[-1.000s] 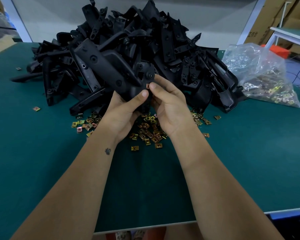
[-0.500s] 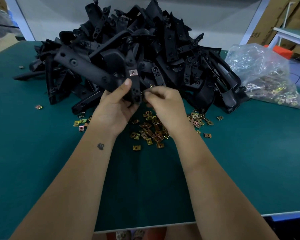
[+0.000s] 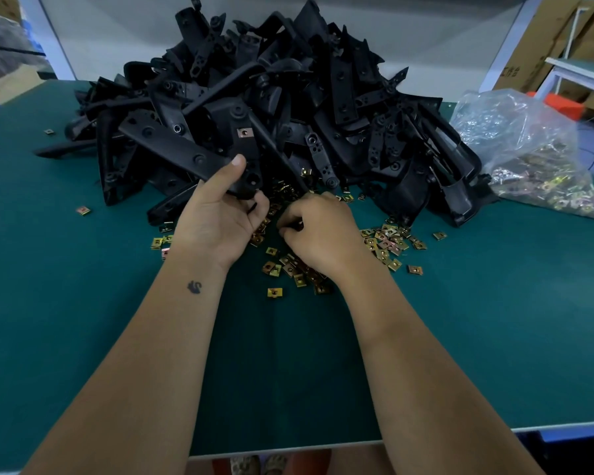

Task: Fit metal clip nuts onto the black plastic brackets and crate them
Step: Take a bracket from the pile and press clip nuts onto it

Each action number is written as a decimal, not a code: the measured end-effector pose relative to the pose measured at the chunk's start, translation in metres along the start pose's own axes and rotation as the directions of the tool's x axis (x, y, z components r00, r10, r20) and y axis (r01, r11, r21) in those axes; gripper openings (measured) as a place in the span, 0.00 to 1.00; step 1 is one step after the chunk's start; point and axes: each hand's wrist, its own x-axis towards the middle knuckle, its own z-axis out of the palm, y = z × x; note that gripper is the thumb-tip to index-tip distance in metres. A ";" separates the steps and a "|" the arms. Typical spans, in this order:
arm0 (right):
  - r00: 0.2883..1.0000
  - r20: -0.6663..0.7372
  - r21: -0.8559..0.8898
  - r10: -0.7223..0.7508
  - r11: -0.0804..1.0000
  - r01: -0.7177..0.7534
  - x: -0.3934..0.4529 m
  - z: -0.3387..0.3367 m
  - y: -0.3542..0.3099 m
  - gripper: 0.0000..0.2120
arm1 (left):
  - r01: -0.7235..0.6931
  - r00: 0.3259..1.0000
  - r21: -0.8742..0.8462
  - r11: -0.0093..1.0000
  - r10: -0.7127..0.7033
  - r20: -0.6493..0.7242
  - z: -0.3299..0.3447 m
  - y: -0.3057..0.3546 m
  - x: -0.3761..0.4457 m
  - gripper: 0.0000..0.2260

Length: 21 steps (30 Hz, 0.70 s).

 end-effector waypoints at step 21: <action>0.963 -0.137 0.583 0.231 0.805 -0.110 0.002 -0.008 0.003 0.08 | -0.021 1.000 0.096 0.995 0.019 0.023 0.000 -0.013 0.004 0.10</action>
